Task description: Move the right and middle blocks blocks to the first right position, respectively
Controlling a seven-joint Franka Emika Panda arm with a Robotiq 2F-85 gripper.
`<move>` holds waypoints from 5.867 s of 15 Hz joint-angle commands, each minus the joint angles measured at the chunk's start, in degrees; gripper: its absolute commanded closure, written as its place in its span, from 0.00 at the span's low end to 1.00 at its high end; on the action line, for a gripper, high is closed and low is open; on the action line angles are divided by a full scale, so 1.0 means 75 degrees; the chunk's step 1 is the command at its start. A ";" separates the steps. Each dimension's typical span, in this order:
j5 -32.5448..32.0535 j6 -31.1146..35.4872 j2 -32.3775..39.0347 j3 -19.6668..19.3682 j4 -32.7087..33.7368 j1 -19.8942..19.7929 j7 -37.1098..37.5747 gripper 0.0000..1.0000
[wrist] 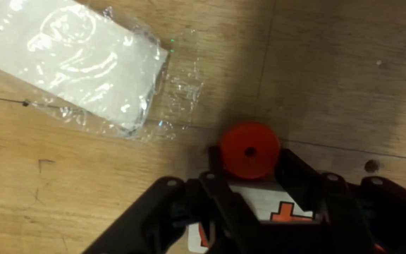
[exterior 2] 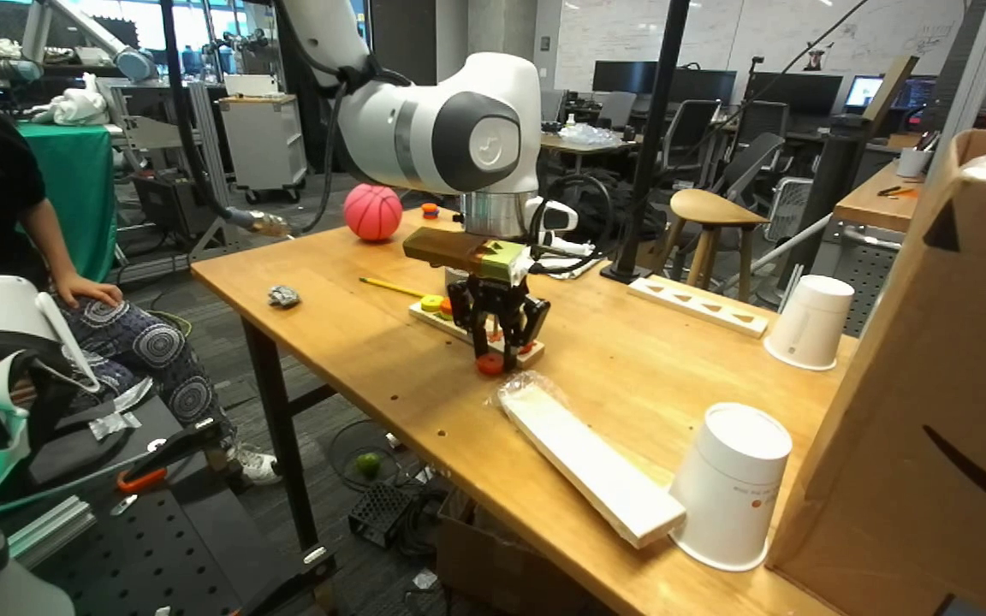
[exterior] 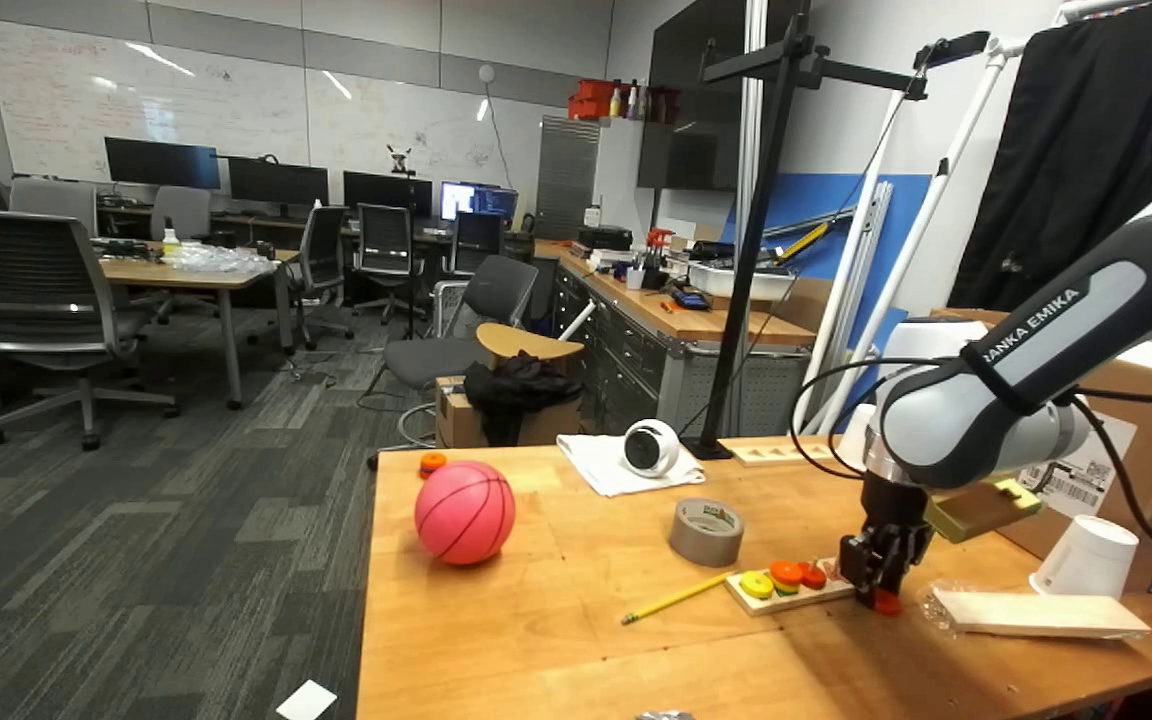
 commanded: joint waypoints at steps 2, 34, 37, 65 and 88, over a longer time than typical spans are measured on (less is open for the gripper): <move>0.0024 0.0046 0.0133 -0.0056 0.0150 -0.0038 -0.0161 0.75; -0.1471 -0.1320 -0.0800 0.0045 0.0956 0.0497 0.0115 0.76; -0.1300 -0.1267 -0.0724 0.0080 0.0938 0.0464 -0.0023 0.76; -0.0028 -0.3323 -0.0235 0.0074 0.2410 0.0082 -0.0230 0.76; 0.0793 -0.2920 0.0231 0.0154 0.2397 -0.0126 -0.0518 0.76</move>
